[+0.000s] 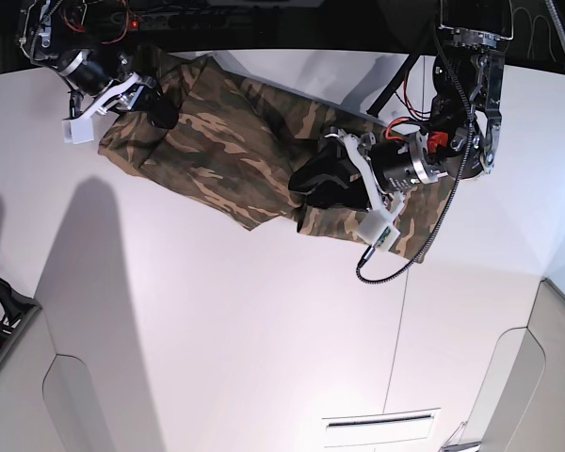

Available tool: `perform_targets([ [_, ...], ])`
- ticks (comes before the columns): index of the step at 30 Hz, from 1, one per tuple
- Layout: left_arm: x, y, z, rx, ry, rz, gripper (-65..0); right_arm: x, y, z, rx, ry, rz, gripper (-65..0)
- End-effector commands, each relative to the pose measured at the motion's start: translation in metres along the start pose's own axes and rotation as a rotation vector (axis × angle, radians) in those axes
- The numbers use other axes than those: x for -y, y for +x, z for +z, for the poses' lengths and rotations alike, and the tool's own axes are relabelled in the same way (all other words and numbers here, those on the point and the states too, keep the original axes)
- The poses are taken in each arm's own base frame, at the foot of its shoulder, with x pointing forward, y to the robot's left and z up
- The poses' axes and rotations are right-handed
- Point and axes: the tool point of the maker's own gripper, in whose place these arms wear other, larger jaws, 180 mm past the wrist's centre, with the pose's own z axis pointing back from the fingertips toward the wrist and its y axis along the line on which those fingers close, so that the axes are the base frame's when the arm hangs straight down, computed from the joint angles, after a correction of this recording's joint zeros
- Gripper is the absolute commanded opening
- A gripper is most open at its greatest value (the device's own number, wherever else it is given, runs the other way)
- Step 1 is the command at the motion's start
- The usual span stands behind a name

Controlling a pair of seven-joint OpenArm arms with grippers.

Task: Fold the T-shirt properly
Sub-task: 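Release the left gripper and drag the strip end with the right gripper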

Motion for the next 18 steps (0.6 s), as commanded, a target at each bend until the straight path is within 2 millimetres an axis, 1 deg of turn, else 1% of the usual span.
perform_targets([
  [1,0.003,0.014,0.002,0.043,-0.015,-0.019,-35.0,-0.005,0.007,-0.002,0.015,0.009,0.023,-31.8],
  [7,0.003,0.014,0.002,0.043,-0.015,-0.019,-35.0,-0.018,0.016,-0.017,0.045,0.032,0.018,-31.8],
  [12,0.003,0.014,0.002,0.043,-0.015,-0.019,-35.0,-0.019,0.023,-0.022,0.045,0.022,0.045,-32.3],
  [13,0.003,0.014,0.002,0.043,-0.015,-0.019,-35.1,-0.018,0.023,-0.022,0.045,0.019,0.049,-35.0],
  [14,0.003,0.014,0.002,0.043,-0.015,-0.020,-35.1,-0.018,0.024,-0.023,0.045,0.018,0.051,-39.7],
  [17,0.003,0.015,0.002,0.044,-0.015,-0.019,-35.1,-0.018,0.023,-0.023,0.044,0.017,0.051,-60.4],
  [18,0.003,0.015,0.002,0.044,-0.015,-0.019,-35.1,-0.018,0.023,-0.023,0.044,0.017,0.051,-65.0],
])
